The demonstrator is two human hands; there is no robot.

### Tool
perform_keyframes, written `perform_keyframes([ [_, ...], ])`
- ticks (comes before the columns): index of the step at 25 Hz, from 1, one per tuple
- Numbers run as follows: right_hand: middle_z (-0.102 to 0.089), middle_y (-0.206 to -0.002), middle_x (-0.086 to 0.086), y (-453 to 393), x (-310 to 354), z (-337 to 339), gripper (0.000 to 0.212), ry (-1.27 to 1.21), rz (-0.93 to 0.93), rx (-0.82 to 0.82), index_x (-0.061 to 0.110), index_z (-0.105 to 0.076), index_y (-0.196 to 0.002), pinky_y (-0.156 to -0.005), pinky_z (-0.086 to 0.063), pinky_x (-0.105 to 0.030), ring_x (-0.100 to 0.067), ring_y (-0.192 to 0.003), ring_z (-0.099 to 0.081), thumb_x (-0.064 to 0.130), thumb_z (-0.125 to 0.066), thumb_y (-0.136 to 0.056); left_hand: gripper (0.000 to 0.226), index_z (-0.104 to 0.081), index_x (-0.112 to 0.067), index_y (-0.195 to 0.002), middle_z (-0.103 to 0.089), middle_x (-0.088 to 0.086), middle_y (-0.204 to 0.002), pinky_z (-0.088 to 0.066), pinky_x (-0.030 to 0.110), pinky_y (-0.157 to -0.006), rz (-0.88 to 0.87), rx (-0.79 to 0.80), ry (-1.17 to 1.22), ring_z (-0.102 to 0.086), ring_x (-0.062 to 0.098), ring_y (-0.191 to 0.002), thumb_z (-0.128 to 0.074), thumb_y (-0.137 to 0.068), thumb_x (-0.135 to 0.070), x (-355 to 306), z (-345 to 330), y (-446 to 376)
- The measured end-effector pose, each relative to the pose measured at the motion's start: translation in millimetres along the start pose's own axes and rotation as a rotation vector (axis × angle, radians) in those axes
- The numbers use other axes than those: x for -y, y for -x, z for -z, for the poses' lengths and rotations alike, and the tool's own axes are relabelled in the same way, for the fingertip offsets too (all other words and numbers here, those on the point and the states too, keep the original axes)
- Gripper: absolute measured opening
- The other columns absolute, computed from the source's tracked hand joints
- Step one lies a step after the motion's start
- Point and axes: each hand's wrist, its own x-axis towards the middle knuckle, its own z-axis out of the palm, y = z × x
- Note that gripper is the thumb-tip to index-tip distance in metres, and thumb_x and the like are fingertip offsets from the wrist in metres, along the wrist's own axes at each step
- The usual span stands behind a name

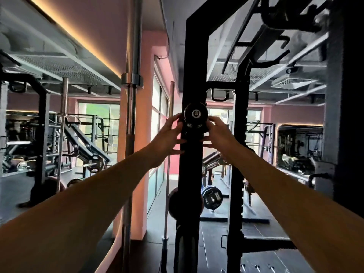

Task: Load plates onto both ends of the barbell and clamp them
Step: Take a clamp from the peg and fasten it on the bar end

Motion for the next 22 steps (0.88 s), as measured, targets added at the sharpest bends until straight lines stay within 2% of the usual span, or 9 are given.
perform_keyframes([
  [3,-0.067,-0.118,-0.012,29,21,-2,0.020,-0.027,0.023,-0.053,0.021,-0.057,-0.118,-0.075,-0.060,-0.041,-0.030,-0.091,-0.072,0.031,-0.044,-0.106,0.032,-0.046,-0.039,-0.134,-0.071,-0.001,-0.116,-0.061,0.035,-0.073,-0.078,0.013,0.025,-0.073,0.015,-0.091,-0.049,-0.103,-0.038,-18,1,22],
  [6,-0.069,-0.112,-0.009,66,39,-2,0.019,0.001,0.055,-0.081,0.025,-0.057,-0.115,-0.065,-0.056,-0.033,-0.023,-0.081,-0.072,0.037,-0.044,-0.105,0.031,-0.047,-0.039,-0.135,-0.069,0.006,-0.119,-0.059,0.041,-0.082,-0.128,0.014,0.034,-0.073,0.020,-0.096,-0.048,-0.104,-0.037,-34,0,50],
  [8,-0.070,-0.110,-0.006,89,51,-2,0.016,0.008,0.079,-0.104,0.031,-0.058,-0.109,-0.067,-0.055,-0.034,-0.023,-0.086,-0.073,0.040,-0.045,-0.104,0.030,-0.046,-0.041,-0.134,-0.068,0.005,-0.122,-0.058,0.044,-0.085,-0.171,0.016,0.032,-0.072,0.021,-0.101,-0.046,-0.104,-0.036,-41,-4,70],
  [10,-0.070,-0.105,0.000,112,62,-2,0.012,0.022,0.106,-0.145,0.039,-0.057,-0.099,-0.076,-0.058,-0.039,-0.023,-0.091,-0.073,0.040,-0.046,-0.104,0.031,-0.046,-0.042,-0.135,-0.066,0.003,-0.125,-0.059,0.045,-0.085,-0.212,0.024,0.047,-0.072,0.022,-0.104,-0.045,-0.105,-0.035,-47,-9,89],
  [12,-0.070,-0.108,-0.001,132,73,0,0.010,0.051,0.118,-0.168,0.041,-0.056,-0.097,-0.082,-0.058,-0.044,-0.025,-0.095,-0.074,0.039,-0.048,-0.103,0.032,-0.045,-0.042,-0.137,-0.065,-0.001,-0.121,-0.059,0.042,-0.081,-0.239,0.018,0.079,-0.071,0.023,-0.106,-0.042,-0.106,-0.033,-52,-15,102],
  [15,-0.070,-0.109,-0.003,153,87,7,0.010,0.126,0.131,-0.141,0.036,-0.058,-0.109,-0.081,-0.060,-0.045,-0.027,-0.095,-0.074,0.035,-0.050,-0.103,0.028,-0.047,-0.046,-0.131,-0.067,-0.011,-0.112,-0.057,0.038,-0.078,-0.238,-0.020,0.170,-0.070,0.022,-0.107,-0.038,-0.107,-0.033,-56,-22,116],
  [18,-0.068,-0.110,0.000,174,103,16,0.026,0.201,0.134,-0.107,0.028,-0.055,-0.129,-0.081,-0.060,-0.040,-0.024,-0.095,-0.074,0.031,-0.049,-0.104,0.026,-0.049,-0.047,-0.126,-0.070,-0.015,-0.109,-0.057,0.034,-0.074,-0.275,-0.048,0.201,-0.072,0.020,-0.105,-0.039,-0.107,-0.033,-60,-31,134],
  [20,-0.070,-0.111,-0.003,191,107,26,0.030,0.219,0.120,-0.114,0.024,-0.054,-0.134,-0.080,-0.060,-0.039,-0.024,-0.095,-0.074,0.027,-0.046,-0.105,0.026,-0.047,-0.046,-0.127,-0.069,-0.011,-0.113,-0.057,0.031,-0.071,-0.323,-0.042,0.174,-0.071,0.018,-0.103,-0.039,-0.108,-0.031,-63,-42,150],
  [22,-0.070,-0.112,-0.007,208,106,43,0.033,0.223,0.079,-0.126,0.023,-0.051,-0.137,-0.084,-0.061,-0.041,-0.027,-0.097,-0.074,0.025,-0.044,-0.106,0.028,-0.045,-0.044,-0.130,-0.065,-0.003,-0.113,-0.058,0.034,-0.074,-0.347,-0.006,0.124,-0.070,0.016,-0.101,-0.039,-0.107,-0.030,-65,-59,164],
])
